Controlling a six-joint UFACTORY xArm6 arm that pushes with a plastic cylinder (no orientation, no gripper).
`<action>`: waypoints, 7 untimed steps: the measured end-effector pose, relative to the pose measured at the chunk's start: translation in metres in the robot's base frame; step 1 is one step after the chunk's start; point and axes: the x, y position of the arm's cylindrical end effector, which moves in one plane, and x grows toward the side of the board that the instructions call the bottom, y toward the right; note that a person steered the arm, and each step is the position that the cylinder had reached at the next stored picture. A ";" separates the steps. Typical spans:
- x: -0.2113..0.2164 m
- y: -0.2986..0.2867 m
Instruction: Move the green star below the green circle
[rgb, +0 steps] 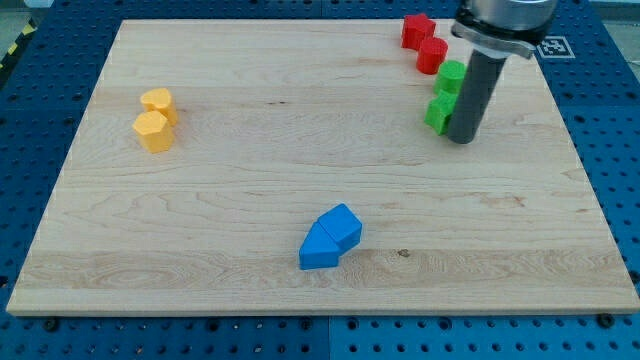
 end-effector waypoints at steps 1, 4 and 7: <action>0.000 0.013; -0.012 -0.057; -0.013 -0.024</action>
